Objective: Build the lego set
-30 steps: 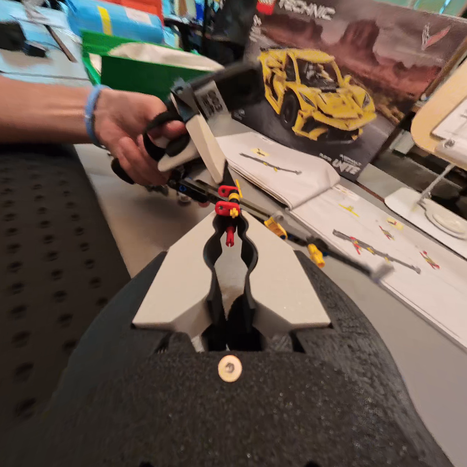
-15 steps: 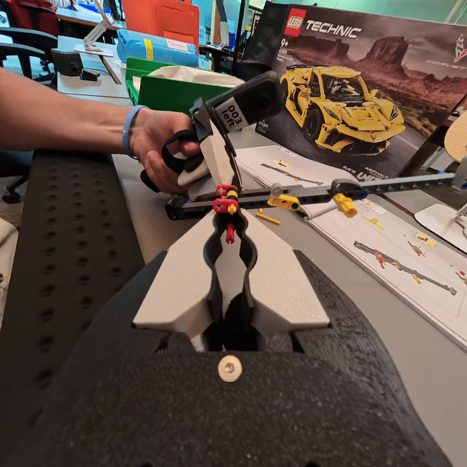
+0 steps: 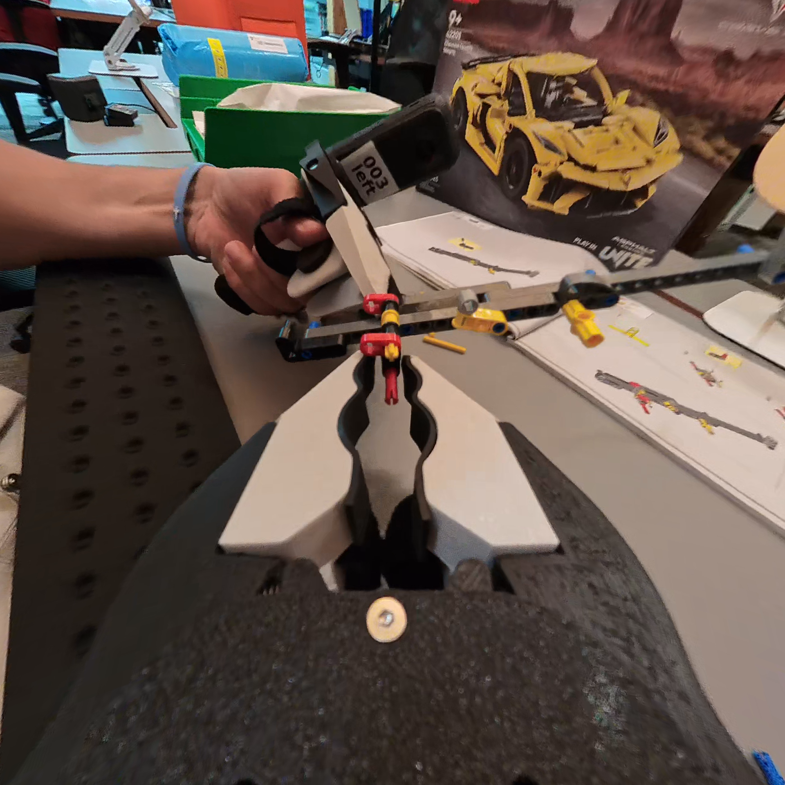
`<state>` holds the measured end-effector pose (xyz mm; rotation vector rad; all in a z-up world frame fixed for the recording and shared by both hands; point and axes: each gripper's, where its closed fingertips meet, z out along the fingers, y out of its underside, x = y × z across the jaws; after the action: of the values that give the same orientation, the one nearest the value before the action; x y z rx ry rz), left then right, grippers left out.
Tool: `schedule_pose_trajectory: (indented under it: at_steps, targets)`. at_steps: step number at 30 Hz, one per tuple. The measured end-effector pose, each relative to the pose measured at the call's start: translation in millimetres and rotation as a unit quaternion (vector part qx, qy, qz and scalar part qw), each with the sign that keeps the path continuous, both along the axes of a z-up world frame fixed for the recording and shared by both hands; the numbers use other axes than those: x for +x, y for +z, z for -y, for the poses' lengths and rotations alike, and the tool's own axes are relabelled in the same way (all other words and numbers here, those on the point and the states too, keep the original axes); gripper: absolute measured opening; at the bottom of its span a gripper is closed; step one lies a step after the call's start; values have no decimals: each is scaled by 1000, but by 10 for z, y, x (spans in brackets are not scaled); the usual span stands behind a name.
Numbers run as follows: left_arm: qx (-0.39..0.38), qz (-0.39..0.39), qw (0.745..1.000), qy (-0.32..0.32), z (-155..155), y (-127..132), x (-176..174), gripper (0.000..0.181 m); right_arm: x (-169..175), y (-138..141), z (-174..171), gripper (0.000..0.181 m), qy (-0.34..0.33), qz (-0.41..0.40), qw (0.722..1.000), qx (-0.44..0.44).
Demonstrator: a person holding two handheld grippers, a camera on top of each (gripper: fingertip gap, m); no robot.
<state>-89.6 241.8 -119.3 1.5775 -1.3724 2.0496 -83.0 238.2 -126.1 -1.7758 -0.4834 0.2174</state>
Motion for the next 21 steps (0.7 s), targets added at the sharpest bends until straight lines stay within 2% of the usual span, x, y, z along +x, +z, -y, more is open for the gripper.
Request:
schedule_pose_trajectory:
  at_steps: [8, 21]
  targets:
    - [-12, -34, 999, -1, 13, -135, -10, 7, -11, -117, -5, 7, -6, 96, 995, 10]
    - [4, -36, 999, 14, -18, -155, 49, 7, 12, -162, -78, 8, -19, 70, 997, -12]
